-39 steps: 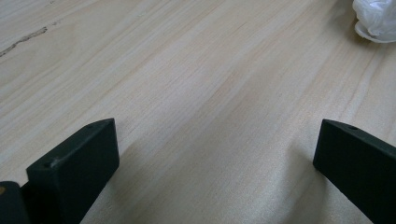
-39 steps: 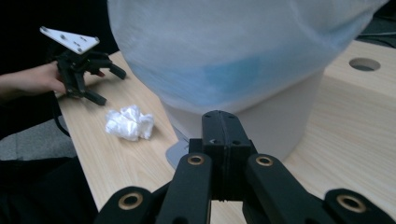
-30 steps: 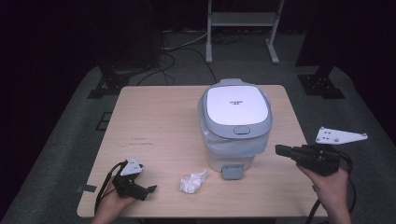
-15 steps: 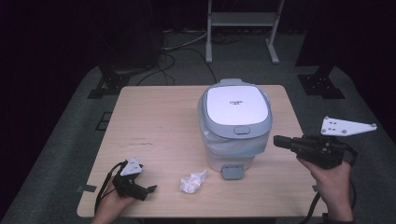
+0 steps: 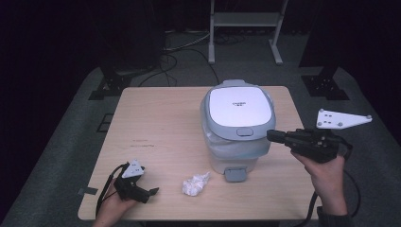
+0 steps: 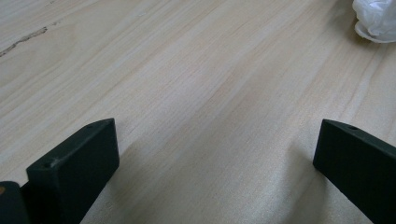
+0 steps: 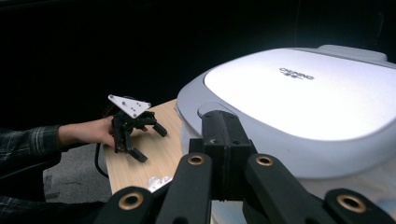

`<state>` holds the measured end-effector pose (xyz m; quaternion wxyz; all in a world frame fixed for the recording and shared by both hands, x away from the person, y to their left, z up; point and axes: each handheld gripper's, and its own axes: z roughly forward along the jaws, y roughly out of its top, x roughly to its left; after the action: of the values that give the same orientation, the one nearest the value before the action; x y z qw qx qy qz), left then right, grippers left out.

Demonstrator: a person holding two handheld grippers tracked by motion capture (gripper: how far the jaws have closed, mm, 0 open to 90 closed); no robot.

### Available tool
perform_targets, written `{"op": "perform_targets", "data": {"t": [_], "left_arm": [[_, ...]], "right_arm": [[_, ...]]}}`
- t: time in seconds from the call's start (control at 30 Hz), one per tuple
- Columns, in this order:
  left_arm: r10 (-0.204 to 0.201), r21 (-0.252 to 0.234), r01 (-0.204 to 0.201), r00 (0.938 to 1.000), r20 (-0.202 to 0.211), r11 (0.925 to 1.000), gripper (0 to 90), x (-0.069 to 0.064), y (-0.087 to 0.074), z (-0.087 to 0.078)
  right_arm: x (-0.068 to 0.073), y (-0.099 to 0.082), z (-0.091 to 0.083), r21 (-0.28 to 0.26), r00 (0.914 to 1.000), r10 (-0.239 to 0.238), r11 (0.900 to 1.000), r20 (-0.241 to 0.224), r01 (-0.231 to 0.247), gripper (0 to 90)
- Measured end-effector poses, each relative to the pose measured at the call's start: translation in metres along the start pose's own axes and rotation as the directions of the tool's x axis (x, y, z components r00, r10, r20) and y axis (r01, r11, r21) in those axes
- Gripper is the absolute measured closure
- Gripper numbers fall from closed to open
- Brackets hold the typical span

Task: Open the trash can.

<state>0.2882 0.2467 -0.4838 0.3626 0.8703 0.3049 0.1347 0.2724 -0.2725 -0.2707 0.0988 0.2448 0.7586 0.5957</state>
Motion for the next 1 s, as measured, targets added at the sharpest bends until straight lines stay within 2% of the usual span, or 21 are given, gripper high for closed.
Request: {"op": "perform_targets", "data": {"t": [0.57, 1.0], "left_arm": [[0.0, 0.0, 0.0, 1.0, 0.0, 1.0, 0.0, 0.0, 0.0, 0.0], [0.0, 0.0, 0.0, 1.0, 0.0, 1.0, 0.0, 0.0, 0.0, 0.0]], "right_arm": [[-0.007, 0.01, 0.035, 0.022, 0.9994, -0.009, 0.9997, -0.034, 0.01, 90.0], [-0.009, 0.011, 0.056, 0.057, 0.9994, -0.012, 0.9983, -0.032, 0.014, 90.0]]}}
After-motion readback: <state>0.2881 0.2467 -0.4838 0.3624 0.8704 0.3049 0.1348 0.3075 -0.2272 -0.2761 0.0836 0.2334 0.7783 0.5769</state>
